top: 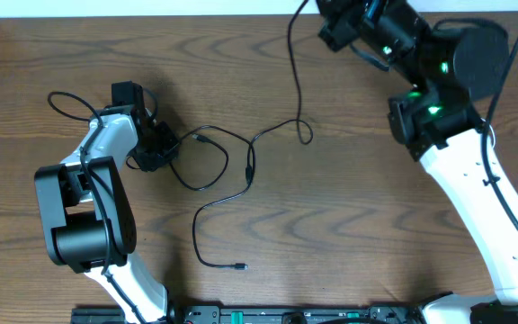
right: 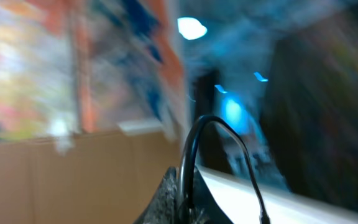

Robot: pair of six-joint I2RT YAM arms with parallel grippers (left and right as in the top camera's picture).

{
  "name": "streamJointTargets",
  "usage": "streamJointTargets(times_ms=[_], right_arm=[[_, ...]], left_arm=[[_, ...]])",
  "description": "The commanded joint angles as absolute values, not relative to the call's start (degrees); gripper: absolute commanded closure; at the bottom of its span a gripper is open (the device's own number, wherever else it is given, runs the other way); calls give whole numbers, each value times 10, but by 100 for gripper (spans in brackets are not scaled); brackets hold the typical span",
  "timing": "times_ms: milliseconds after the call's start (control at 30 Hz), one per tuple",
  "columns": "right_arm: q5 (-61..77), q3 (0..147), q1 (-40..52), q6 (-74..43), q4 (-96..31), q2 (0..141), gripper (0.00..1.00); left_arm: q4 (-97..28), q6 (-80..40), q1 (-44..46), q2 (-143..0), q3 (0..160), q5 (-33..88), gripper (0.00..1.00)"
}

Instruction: Untangle cables

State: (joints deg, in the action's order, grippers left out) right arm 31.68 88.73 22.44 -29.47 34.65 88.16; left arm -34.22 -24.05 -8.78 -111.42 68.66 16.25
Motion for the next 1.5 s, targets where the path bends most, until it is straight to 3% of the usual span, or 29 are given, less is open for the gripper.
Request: streamJointTargets(times_ms=[0,333,500,667,1467], right_arm=[[248,894,208,-253,265,879,99],[79,893,188,-156,-95,880,99],[-39,893,185,-140,-227,889,99],[-61,892,177,-125,-315,914,99],[46,892,177,-126,-389,1097,99]], left_arm=[[-349,-244,-92,-1126,678,124,92],[-349,-244,-92,-1126,678,126,92],[-351,-248,-92,-1126,678,130,92],[-352,-256,-92,-1126,678,130,92],[-352,-256,-92,-1126,678,130,92]])
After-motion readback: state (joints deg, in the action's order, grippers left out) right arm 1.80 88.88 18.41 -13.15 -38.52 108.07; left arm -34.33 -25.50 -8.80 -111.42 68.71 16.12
